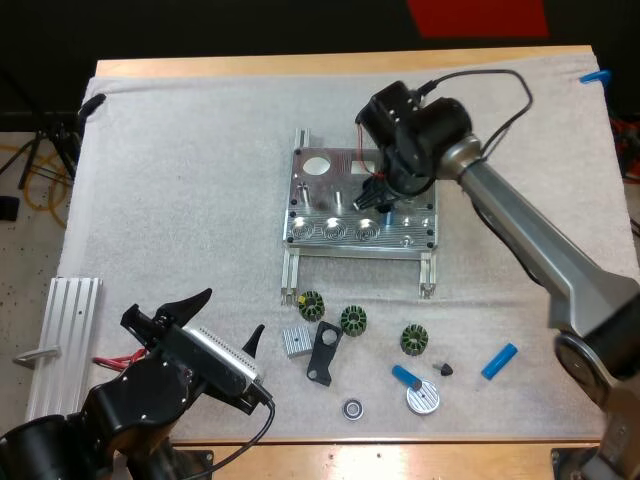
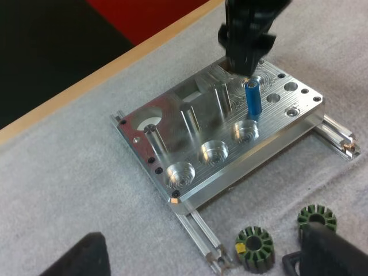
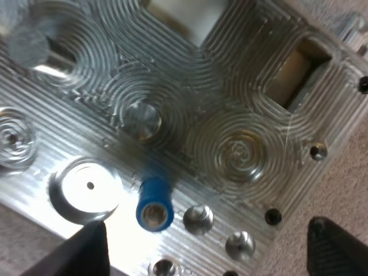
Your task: Load cells from left to right
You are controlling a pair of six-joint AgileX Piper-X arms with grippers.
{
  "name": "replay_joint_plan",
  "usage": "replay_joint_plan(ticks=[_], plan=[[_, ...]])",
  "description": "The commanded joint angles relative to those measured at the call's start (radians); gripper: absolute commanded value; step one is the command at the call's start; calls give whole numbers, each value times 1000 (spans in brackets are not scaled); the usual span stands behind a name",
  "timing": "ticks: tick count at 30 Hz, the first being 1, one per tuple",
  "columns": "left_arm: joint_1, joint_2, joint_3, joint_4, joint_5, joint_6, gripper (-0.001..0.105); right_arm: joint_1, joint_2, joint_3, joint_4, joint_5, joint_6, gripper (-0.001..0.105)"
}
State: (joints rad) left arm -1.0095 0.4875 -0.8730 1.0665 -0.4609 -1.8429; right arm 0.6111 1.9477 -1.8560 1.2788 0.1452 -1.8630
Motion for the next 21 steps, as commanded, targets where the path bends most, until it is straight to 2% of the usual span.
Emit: replay_joint_plan(ticks=[1,6,16,19,21], plan=[[-3,-6,-2,-16,-17,8,67,-3,-37,-3,11,-22,4,69],[-3,-6,-2,-26,18,64,67,-1,-140,-3,37,-133,29,69],[-3,60,-2,-110,192,103,67,46,-315,-3,125,-131,51,69],[-3,110,-2,-133,259,148,67,82,-373,15,138,-119,70,69],[-3,148,-2,-153,322,193,67,107,-428,65,133,-119,89,69]])
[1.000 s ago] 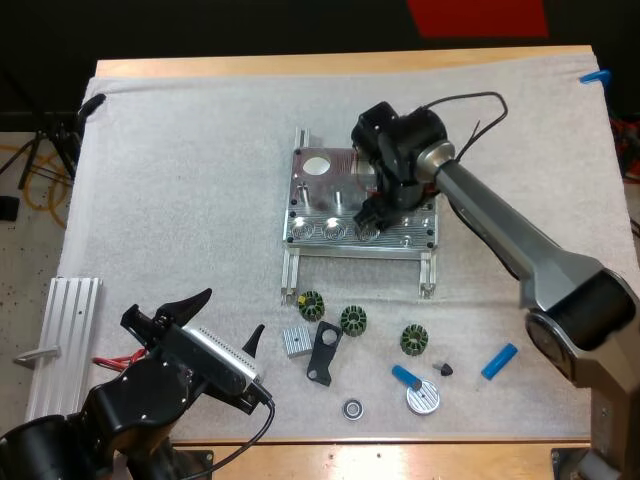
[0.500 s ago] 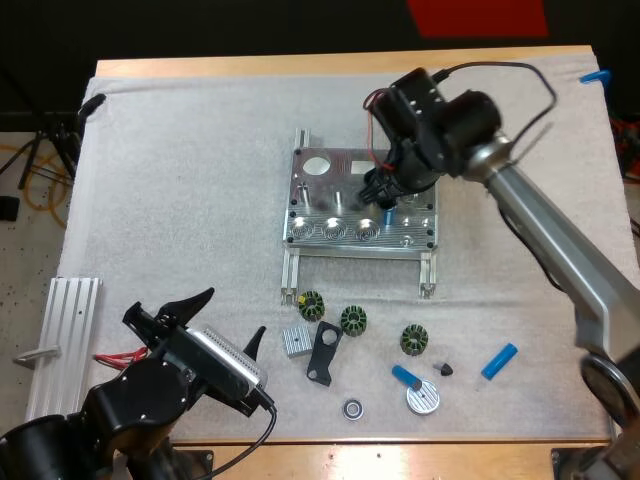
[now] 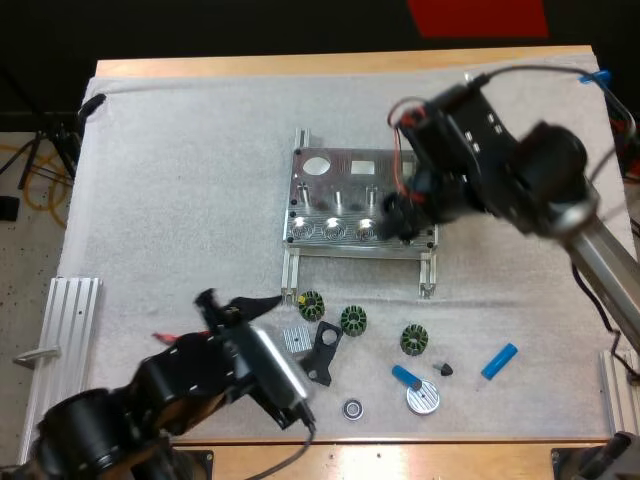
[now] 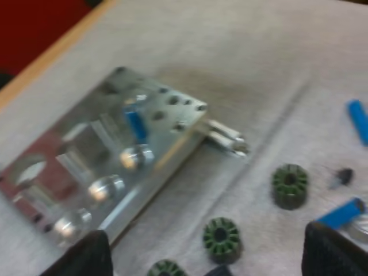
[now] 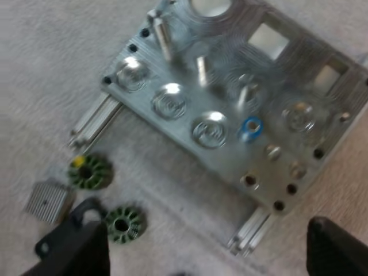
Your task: Load cells from left to right
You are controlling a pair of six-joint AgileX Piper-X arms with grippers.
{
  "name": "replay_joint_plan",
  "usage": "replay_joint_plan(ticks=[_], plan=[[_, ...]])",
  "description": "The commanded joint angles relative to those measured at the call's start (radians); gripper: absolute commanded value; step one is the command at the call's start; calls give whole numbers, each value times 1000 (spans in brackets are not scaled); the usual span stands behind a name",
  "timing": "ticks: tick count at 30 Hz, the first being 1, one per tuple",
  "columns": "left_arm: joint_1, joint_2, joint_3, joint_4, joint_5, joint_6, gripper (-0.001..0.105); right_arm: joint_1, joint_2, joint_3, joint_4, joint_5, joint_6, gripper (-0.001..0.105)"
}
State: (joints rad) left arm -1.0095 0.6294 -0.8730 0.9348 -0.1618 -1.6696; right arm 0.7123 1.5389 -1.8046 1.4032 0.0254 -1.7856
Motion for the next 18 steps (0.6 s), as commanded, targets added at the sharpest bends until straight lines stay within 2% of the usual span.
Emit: replay_joint_plan(ticks=[1,5,9,11,13,15,18], plan=[[-3,19,-2,-23,32,33,67,12,-37,33,5,1,18,69],[-3,75,-2,-77,121,76,67,39,-173,215,-48,34,92,69],[19,85,-2,-183,143,112,67,38,-329,417,-84,49,154,69],[58,90,-2,-187,176,144,67,35,-403,498,-91,67,176,69],[107,102,-2,-177,249,173,67,35,-467,562,-91,76,195,69],[193,131,-2,-171,382,223,67,35,-554,642,-91,76,216,69],[282,185,-2,-171,519,298,67,35,-661,717,-91,92,261,69]])
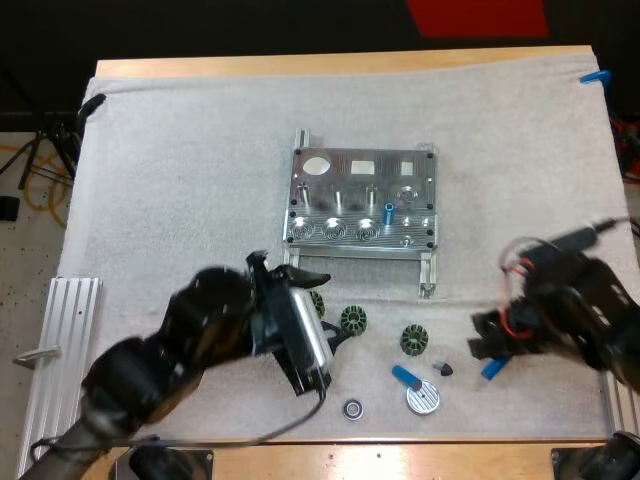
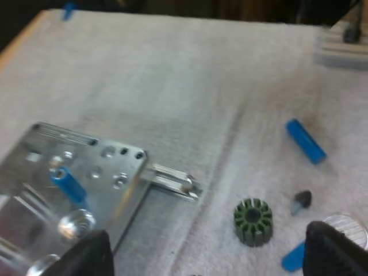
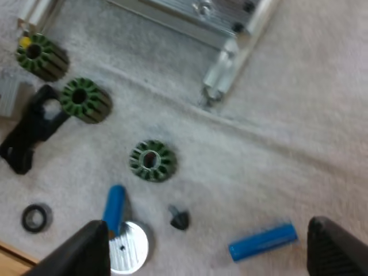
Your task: Load cells from left to right
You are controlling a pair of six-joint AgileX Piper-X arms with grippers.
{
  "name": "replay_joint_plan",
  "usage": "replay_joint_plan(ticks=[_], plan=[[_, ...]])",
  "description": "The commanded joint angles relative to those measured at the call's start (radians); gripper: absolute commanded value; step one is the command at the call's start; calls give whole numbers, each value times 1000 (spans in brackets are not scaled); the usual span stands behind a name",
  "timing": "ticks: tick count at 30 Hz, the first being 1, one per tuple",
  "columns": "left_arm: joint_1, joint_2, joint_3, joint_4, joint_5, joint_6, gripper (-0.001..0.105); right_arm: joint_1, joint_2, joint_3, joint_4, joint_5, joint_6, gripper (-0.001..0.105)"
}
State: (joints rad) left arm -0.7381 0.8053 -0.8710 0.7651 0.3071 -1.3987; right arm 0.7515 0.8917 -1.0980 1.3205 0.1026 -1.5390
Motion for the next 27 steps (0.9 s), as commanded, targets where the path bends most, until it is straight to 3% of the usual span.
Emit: replay_joint_plan(ticks=[1,5,8,20,23,27], plan=[[27,22,-4,-1,72,46,67,-4,-27,24,-8,20,21,69],[85,132,-4,1,264,195,67,-4,-137,96,-8,56,79,69],[79,228,-4,15,323,303,67,-4,-193,130,-7,58,89,69],[69,526,-4,36,326,562,67,-4,-245,261,-7,50,201,69],[25,566,-4,25,320,641,67,-4,-245,294,-28,-36,196,69],[-53,613,-4,-41,270,649,67,-4,-245,323,-77,-160,191,69]])
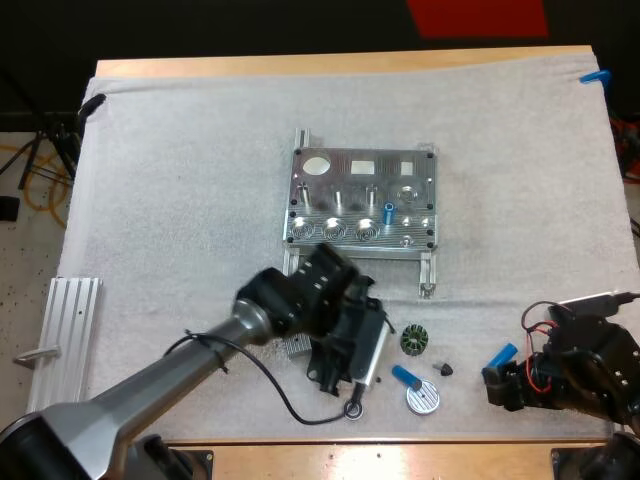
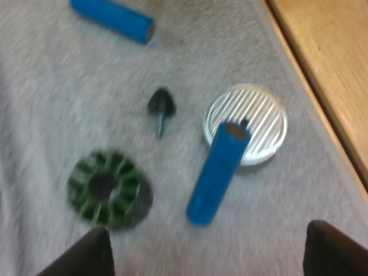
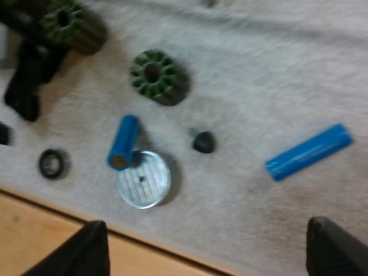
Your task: Load cells from left to right
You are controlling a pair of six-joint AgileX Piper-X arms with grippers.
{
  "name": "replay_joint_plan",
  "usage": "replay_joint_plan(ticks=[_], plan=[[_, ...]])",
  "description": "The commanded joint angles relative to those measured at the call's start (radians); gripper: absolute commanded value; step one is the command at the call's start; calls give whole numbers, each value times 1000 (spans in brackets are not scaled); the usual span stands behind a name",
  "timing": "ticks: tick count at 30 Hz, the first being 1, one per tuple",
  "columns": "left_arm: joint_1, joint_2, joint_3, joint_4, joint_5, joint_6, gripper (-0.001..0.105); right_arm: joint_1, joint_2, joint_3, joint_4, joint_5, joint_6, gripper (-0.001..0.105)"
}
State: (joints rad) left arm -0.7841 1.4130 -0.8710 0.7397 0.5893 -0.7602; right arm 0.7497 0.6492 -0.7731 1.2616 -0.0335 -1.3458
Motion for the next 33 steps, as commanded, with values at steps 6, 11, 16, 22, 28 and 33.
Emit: replay_joint_plan(ticks=[6,11,16,22,28,33], plan=[[-86,79,-4,-59,-107,26,67,-2,-3,0,-51,-35,-5,69],[-117,113,-4,-86,-114,26,67,-2,-3,0,-53,-40,-5,69],[-138,117,-4,-133,-114,26,67,-2,-3,0,-53,-40,-5,69],[-140,137,-4,-153,-116,26,67,-2,-3,0,-53,-40,-5,69],[-152,181,-4,-153,-115,26,67,-2,-3,0,-53,-40,-5,69],[-200,212,-4,-184,-153,24,63,-2,-3,0,-53,-40,-5,69]])
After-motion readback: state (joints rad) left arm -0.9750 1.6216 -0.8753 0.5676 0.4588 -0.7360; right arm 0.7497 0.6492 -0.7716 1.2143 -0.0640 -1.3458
